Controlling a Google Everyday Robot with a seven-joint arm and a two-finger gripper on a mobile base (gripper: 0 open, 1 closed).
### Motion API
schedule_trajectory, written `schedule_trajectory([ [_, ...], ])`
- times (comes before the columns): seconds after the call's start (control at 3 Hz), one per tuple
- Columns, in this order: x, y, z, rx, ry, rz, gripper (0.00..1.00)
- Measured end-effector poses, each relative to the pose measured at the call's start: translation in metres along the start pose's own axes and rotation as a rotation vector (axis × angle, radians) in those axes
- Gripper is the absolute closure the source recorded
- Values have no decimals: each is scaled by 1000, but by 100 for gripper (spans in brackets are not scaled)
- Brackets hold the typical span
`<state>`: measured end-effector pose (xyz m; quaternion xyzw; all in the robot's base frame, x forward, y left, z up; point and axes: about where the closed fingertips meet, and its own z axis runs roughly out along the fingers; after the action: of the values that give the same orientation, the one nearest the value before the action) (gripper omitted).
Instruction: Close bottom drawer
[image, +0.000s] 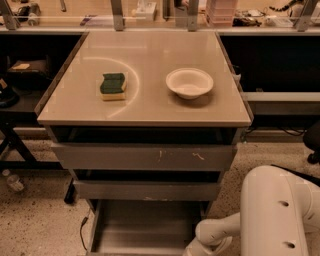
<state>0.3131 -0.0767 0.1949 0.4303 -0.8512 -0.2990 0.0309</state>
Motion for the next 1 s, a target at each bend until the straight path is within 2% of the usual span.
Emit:
schedule_trajectory([
  [0.33, -10, 2, -12, 37, 11, -23, 100],
  [0.67, -11, 2, -13, 40, 11, -25, 83],
  [1.0, -11, 2, -13, 40, 11, -25, 59],
])
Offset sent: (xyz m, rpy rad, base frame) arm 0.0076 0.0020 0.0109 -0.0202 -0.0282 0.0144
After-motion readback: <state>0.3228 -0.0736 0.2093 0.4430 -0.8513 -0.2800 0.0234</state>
